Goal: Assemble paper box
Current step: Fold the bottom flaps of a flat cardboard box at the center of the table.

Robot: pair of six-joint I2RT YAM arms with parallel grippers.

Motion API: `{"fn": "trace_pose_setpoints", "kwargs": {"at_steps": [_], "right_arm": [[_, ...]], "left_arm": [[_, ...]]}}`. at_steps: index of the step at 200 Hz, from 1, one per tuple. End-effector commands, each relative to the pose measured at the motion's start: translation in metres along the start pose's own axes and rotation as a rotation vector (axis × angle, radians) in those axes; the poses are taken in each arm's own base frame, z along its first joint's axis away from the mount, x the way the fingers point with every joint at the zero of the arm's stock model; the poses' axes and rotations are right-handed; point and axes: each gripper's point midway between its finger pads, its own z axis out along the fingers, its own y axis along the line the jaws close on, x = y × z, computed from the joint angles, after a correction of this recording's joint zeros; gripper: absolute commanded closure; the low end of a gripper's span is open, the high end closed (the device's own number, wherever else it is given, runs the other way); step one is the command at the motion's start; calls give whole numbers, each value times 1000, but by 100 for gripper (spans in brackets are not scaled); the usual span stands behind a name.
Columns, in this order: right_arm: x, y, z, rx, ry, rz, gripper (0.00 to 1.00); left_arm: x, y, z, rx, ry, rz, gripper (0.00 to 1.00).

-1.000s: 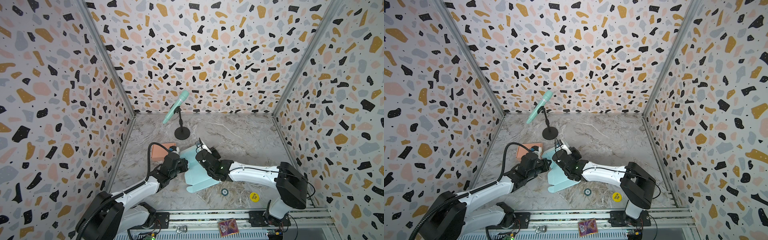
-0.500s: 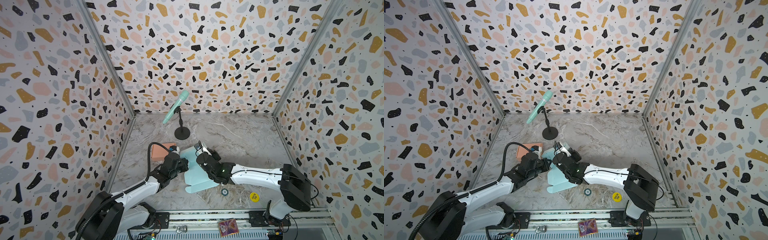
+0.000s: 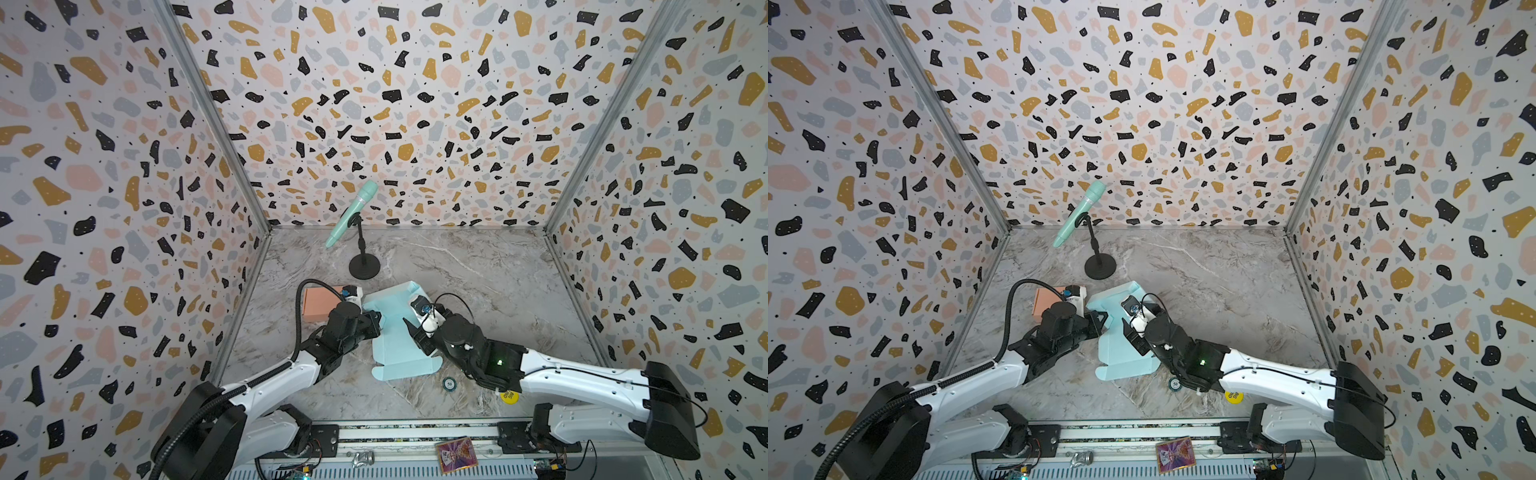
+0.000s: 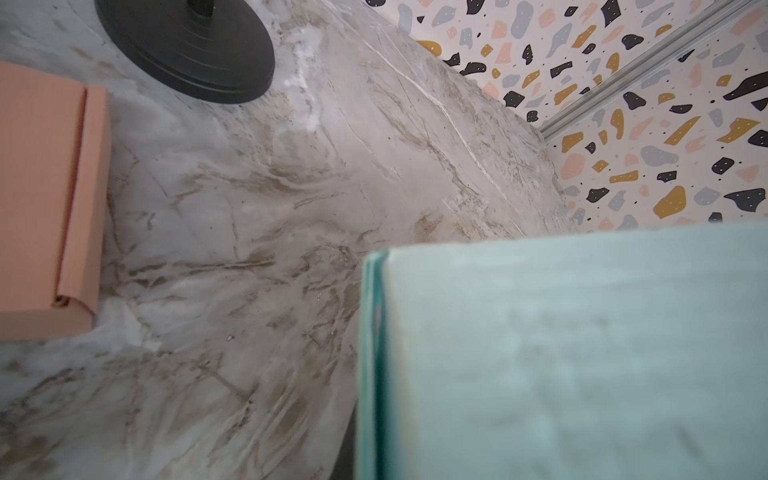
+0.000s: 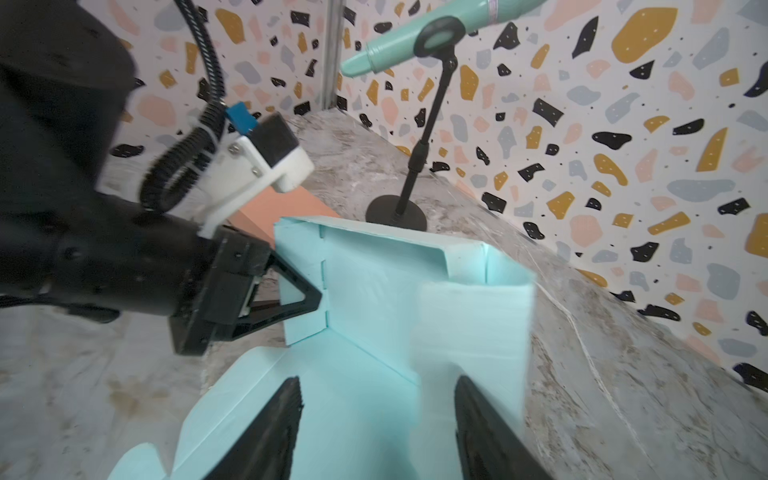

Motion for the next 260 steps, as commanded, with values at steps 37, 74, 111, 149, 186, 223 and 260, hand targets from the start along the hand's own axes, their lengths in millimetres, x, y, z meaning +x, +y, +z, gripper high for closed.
{"fn": "trace_pose_setpoints", "kwargs": {"at_steps": [37,74,111,149,186,223,260], "right_arm": [[-49,-26,-56,-160,-250,143,38],[-56,-70,-89,-167,-370,252,37],[-21,-85,-67,-252,-267,303,42],[-10,-67,-47,-357,-204,272,46],[9,-64,-29,-352,-132,255,52],[17,-54,-15,-371,-89,229,59],[15,-49,-2,-366,-73,209,66]], "left_arm": [[-17,-11,2,11,-49,63,100],[-18,-17,0,34,-42,99,100],[-14,-17,-2,27,-14,144,100],[-11,-17,-2,25,8,160,100],[-10,-19,-1,36,13,158,100],[-9,-19,0,39,20,157,100],[-8,-19,1,42,21,152,100]]}}
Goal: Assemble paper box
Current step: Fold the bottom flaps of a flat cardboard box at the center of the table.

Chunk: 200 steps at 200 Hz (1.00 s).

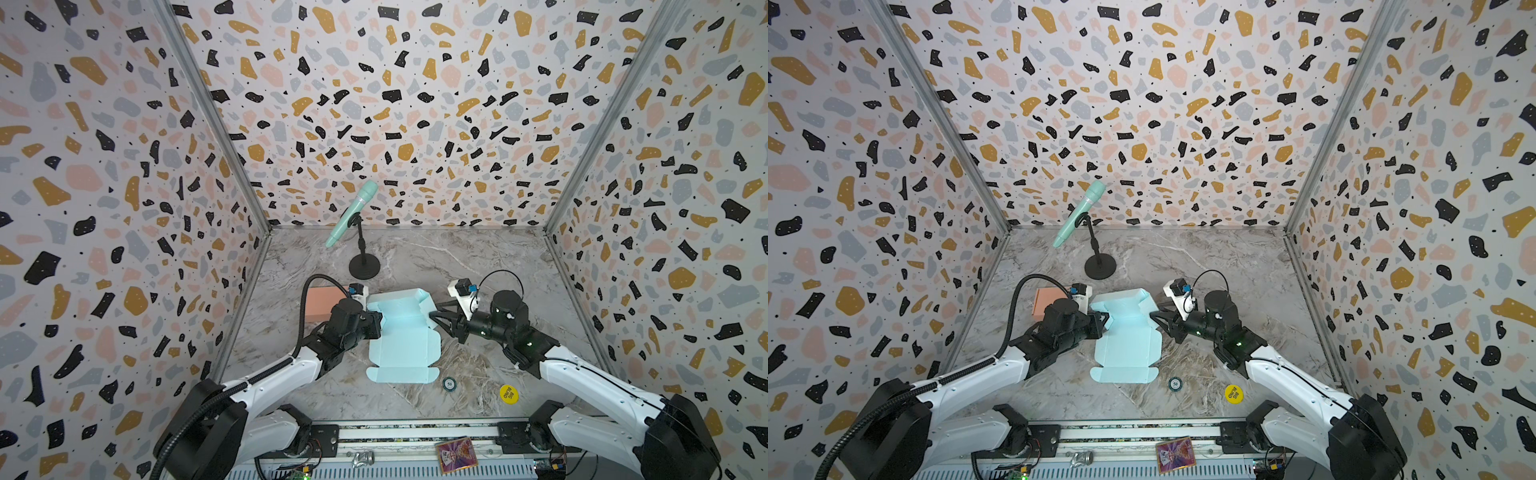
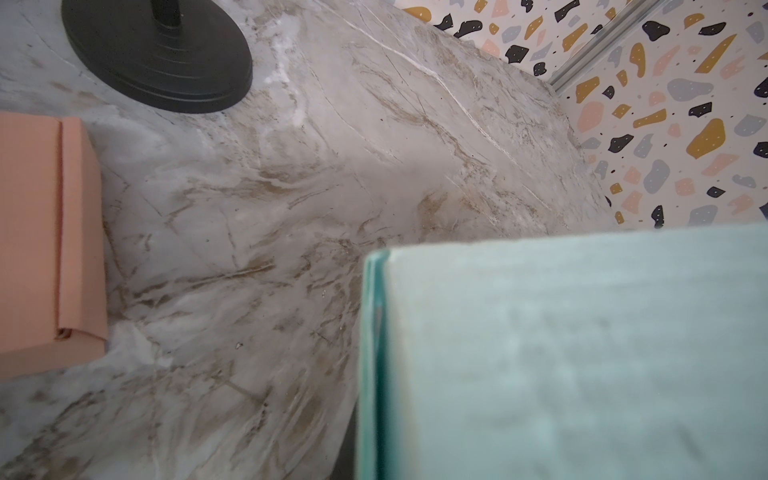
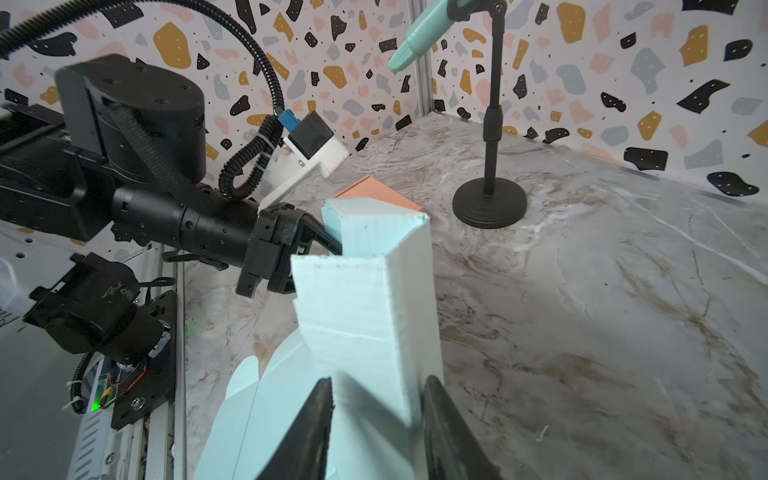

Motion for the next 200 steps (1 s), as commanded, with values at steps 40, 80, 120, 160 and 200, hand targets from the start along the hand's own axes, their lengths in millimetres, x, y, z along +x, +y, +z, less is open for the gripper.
{"fn": "trace_pose_setpoints", "kwargs": {"at_steps": [40,80,120,160,200], "right_arm": [[-26,12,23,-5,-24,-77,77],[-18,9,44,103,35,-68,75],[-5,-4,65,303,124,-71,71],[7,-17,76,479,215,-100,69],[12,-22,83,606,300,-180,69]], "left_arm": [[-14,-14,-1,43,-38,13,100],[-12,-9,0,21,-33,1,100],[-17,-10,-2,18,-46,-18,100],[-20,-10,-7,9,-61,-25,100],[-21,-9,-11,5,-69,-32,100]]}}
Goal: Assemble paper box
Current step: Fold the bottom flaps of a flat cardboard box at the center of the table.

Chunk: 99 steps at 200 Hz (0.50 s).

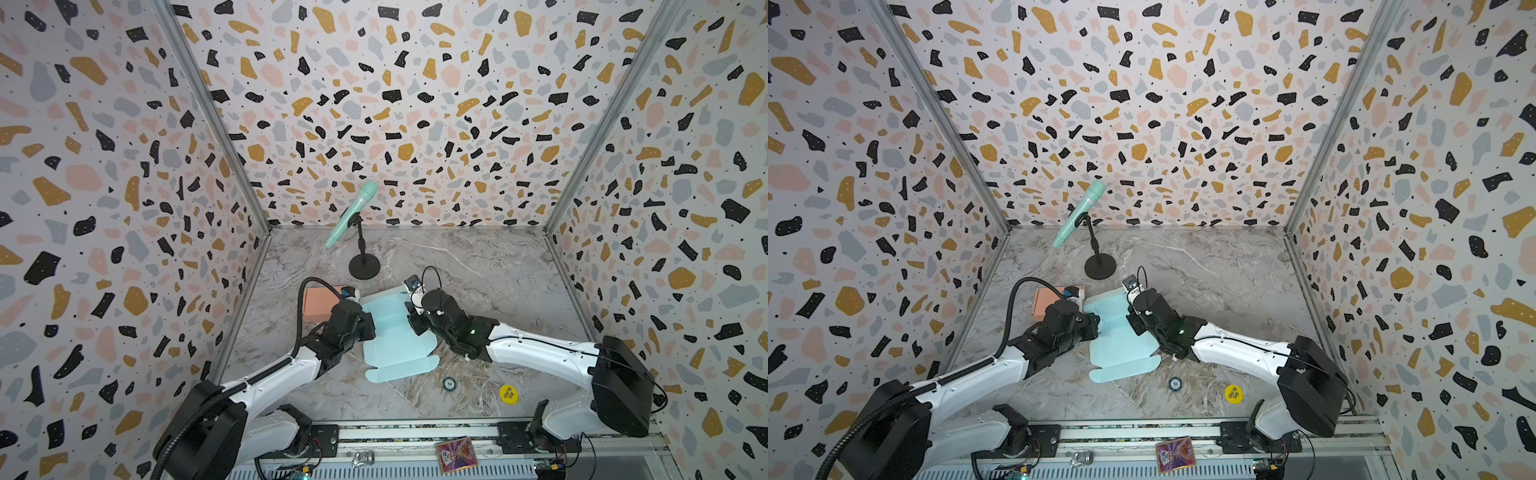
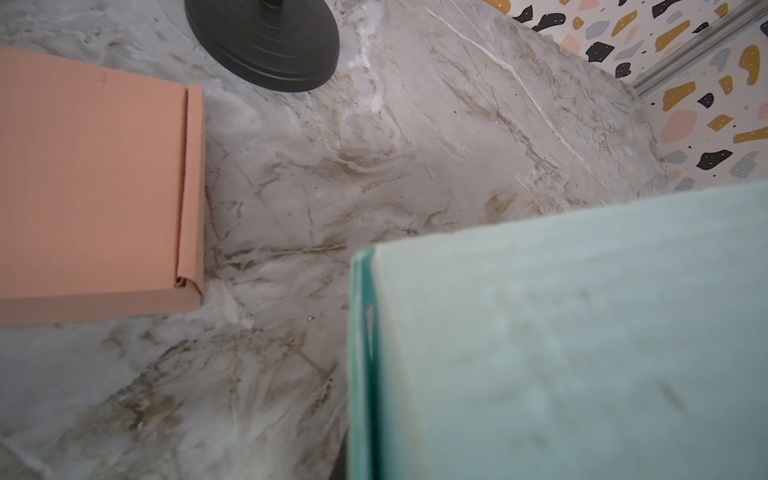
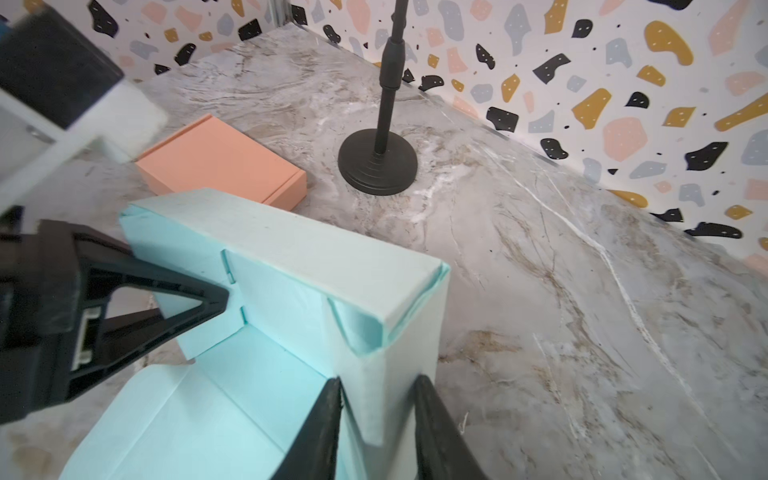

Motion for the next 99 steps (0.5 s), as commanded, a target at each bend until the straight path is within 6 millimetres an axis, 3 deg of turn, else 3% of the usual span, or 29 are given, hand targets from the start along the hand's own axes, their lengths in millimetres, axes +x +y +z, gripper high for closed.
{"fn": "trace_pose_setpoints", "kwargs": {"at_steps": [1,99], "right_arm": [[4,-1,0,82,56,-50,69],[12,-3,12,213,113,-151,69]], "left_arm": [[-25,-40,-13,157,-77,22,100],[-23,-40,-16,172,-79,17,100]]}}
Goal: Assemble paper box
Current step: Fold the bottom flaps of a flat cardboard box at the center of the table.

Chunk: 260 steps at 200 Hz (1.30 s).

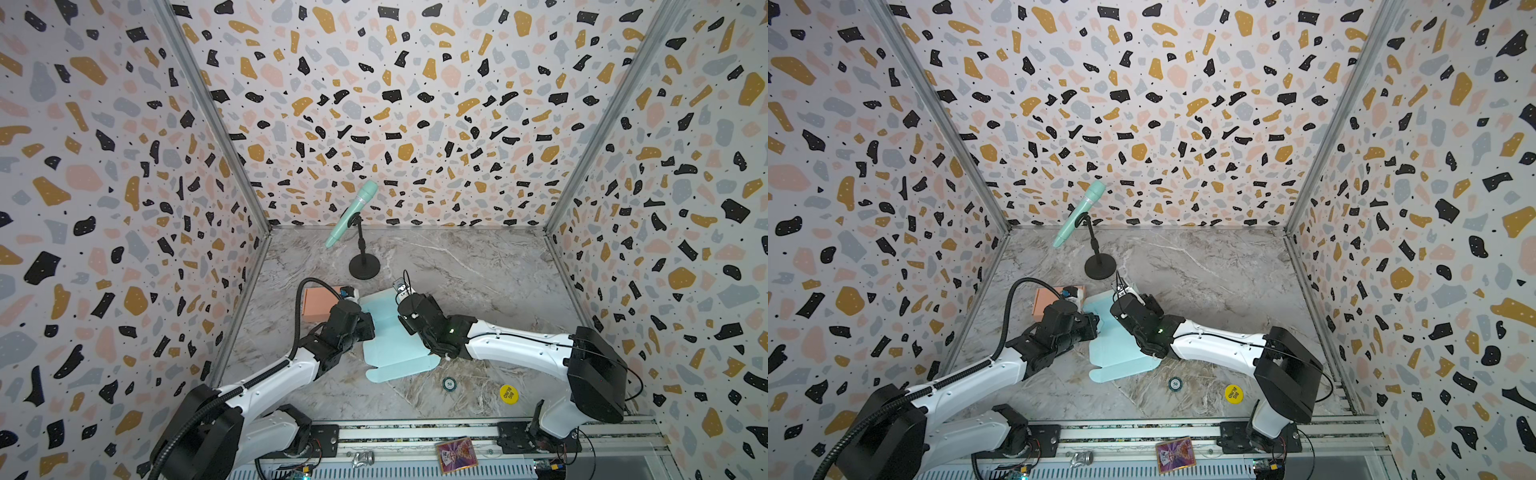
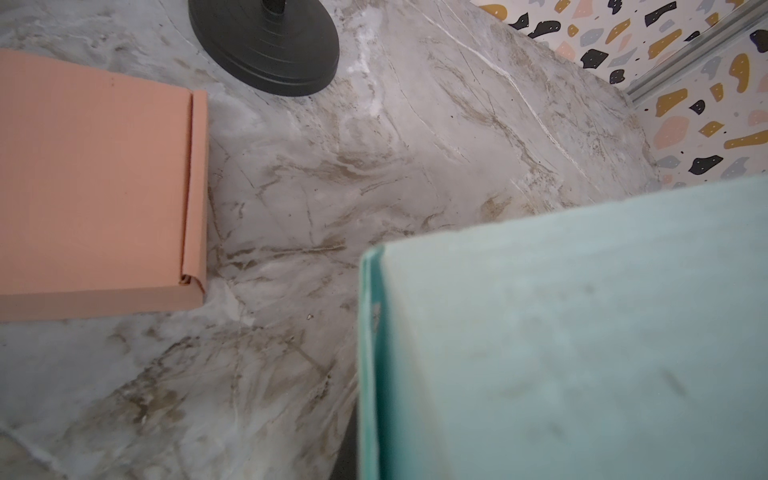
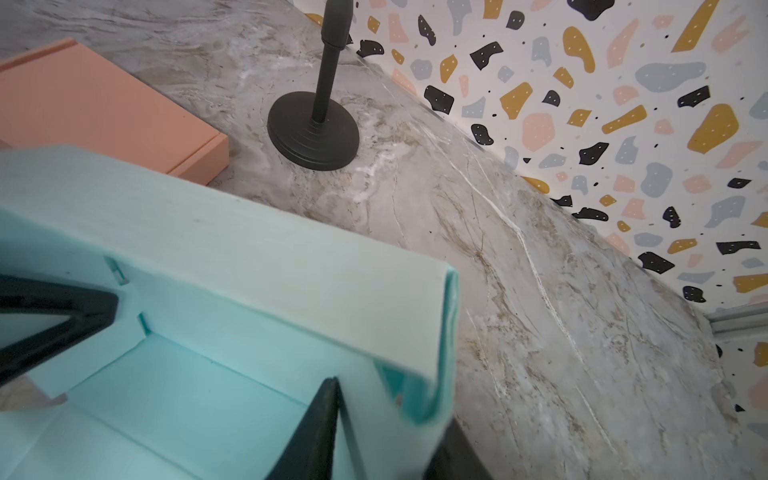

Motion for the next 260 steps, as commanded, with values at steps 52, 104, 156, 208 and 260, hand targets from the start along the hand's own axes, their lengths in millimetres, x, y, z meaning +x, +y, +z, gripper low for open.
{"fn": "trace_pose_setpoints", "kwargs": {"at_steps": [52,104,156,208,260], "right_arm": [[6,0,6,67,39,-108,93],[-7,6,17,126,37,-151,86],[-14,2,21,139,22,-118,79],[-5,-3,30,149,33,-104,94],[-5,-5,34,202,30,-154,90]], "left_arm": [[-22,-42,-12,179,-72,26,100],[-26,-51,-12,210,-72,18,100],[-30,-58,-17,250,-80,-7,100],[-31,-62,-20,272,-85,-20,100],[-32,-63,-23,283,-92,-32,100]]}}
